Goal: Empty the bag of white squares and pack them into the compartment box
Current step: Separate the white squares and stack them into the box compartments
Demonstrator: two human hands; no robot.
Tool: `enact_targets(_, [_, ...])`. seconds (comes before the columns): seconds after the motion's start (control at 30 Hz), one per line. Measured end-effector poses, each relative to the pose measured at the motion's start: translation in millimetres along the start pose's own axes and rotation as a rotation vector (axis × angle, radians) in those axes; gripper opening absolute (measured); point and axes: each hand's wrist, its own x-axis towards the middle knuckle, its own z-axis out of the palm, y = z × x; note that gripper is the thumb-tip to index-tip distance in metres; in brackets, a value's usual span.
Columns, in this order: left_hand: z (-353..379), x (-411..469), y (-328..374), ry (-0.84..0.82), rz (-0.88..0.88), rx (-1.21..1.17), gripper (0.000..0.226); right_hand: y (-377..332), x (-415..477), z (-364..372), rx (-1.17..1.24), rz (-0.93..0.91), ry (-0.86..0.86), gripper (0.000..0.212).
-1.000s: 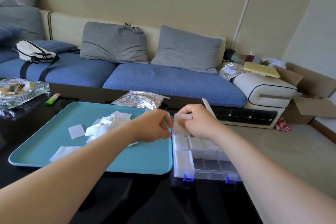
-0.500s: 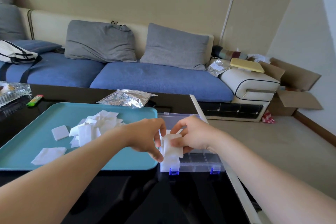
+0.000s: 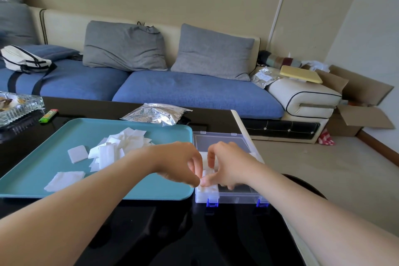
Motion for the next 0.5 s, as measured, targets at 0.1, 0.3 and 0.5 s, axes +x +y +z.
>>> enact_targets(0.1, [1, 1, 0, 0.021, -0.007, 0.007, 0.016, -3, 2, -2, -0.072, -0.046, 0.099, 0.043])
enact_targets(0.3, [13, 8, -1, 0.034, -0.028, 0.061, 0.033, 2, 4, -5, -0.083, -0.109, -0.035, 0.016])
enact_targets(0.5, [12, 7, 2, 0.040, -0.003, 0.050, 0.033, 1, 1, 0, -0.085, -0.141, -0.011, 0.025])
